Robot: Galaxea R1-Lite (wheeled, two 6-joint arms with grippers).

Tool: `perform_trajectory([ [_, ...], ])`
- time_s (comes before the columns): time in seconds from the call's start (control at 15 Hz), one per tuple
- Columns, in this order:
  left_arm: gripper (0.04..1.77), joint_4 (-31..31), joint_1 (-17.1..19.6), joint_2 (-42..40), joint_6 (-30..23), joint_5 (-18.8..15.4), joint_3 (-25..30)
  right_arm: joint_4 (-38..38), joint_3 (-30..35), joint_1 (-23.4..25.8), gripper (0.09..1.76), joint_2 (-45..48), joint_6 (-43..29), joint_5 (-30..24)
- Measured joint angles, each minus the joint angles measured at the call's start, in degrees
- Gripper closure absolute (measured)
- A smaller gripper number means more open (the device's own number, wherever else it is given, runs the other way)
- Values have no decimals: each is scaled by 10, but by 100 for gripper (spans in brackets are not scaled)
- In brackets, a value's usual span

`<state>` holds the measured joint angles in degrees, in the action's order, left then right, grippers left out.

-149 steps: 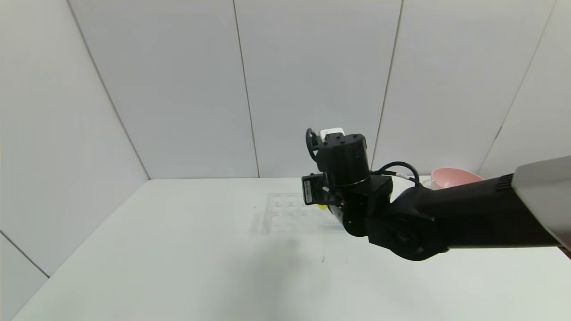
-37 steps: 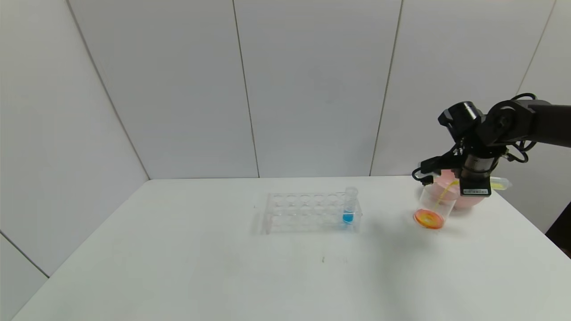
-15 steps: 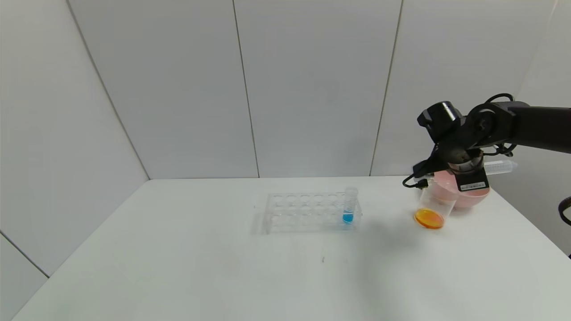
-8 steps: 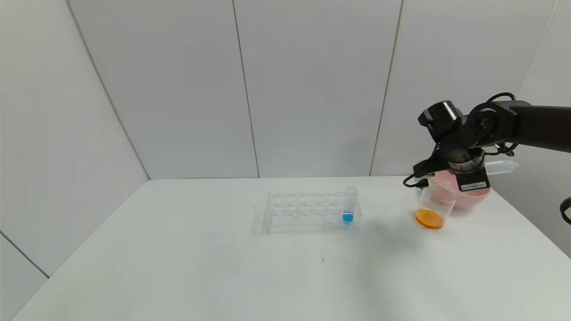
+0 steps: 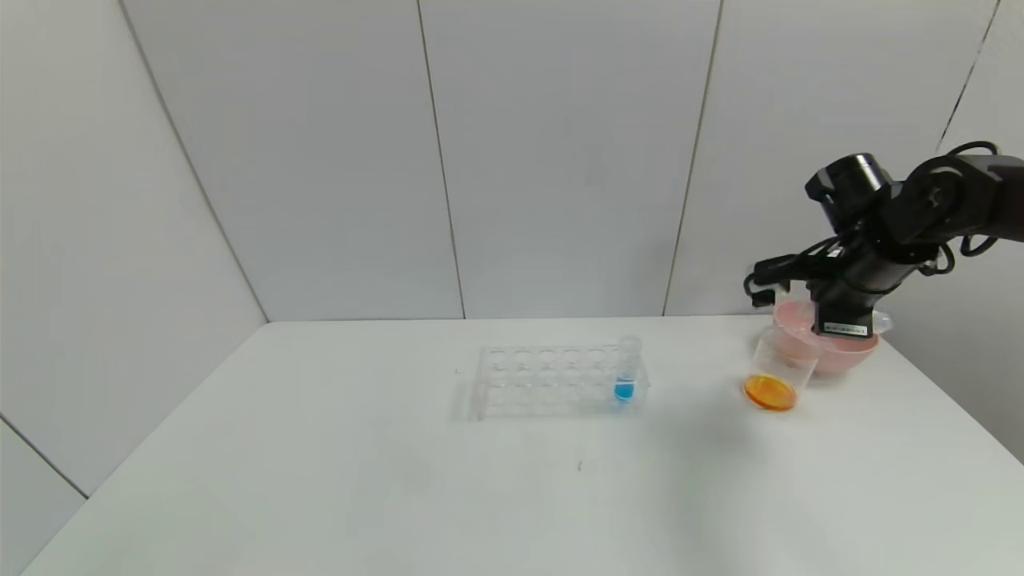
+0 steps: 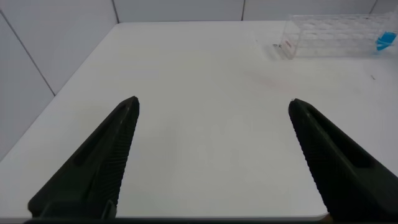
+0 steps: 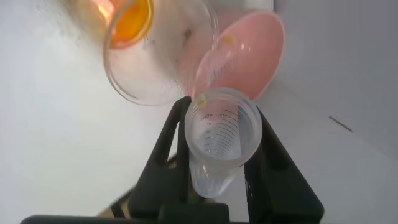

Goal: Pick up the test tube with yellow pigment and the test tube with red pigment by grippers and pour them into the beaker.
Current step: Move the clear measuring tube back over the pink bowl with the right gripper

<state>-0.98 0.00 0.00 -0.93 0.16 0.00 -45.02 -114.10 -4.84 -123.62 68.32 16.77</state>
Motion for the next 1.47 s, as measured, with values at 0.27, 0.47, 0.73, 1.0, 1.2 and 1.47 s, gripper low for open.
perform_trajectory([
  [0.27,9,0,0,0,0,0,0,-22,18,75,129,42,-77,-213],
  [0.47,9,0,0,0,0,0,0,-29,28,137,129,66,-142,-359],
  [0.73,9,0,0,0,0,0,0,-19,31,200,129,79,-279,-456],
  [1.0,9,0,0,0,0,0,0,70,34,219,129,90,-451,-485],
  [1.2,9,0,0,0,0,0,0,158,64,223,129,96,-510,-485],
  [1.47,9,0,0,0,0,0,0,409,171,232,129,106,-547,-483],
])
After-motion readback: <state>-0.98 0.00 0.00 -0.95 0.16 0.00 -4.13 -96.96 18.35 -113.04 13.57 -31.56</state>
